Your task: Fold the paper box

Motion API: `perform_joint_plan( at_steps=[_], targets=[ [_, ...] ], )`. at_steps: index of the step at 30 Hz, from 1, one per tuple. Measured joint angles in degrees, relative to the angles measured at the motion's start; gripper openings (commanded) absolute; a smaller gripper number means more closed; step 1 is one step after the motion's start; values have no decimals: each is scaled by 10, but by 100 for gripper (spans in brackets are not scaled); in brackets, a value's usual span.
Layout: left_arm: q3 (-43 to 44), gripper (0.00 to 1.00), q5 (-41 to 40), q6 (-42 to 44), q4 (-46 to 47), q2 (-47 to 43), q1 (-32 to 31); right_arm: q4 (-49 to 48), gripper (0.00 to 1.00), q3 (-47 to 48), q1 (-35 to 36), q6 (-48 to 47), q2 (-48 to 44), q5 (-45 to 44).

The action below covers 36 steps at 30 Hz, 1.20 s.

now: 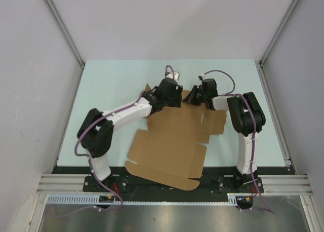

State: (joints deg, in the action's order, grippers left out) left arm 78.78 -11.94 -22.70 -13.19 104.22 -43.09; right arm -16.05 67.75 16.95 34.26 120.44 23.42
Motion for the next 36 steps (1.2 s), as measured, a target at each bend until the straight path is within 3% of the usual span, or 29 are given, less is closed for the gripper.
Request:
perform_joint_plan(
  at_steps=[3, 6, 10, 13, 23, 36],
  targets=[
    [-24, 80, -4, -19, 3, -65, 30, 0, 0, 0, 0, 0, 0, 0],
    [-47, 85, 4, -55, 14, -137, 128, 0, 0, 0, 0, 0, 0, 0],
    [-78, 84, 24, -98, 44, -163, 282, 0, 0, 0, 0, 0, 0, 1],
    [-107, 81, 79, -120, 59, -137, 341, 0, 0, 0, 0, 0, 0, 1],
    [-123, 79, 297, -154, 99, 10, 366, 0, 0, 0, -2, 0, 0, 3],
    [-127, 75, 368, -160, 141, 60, 338, -1, 0, 0, -3, 0, 1, 7]
  ],
)
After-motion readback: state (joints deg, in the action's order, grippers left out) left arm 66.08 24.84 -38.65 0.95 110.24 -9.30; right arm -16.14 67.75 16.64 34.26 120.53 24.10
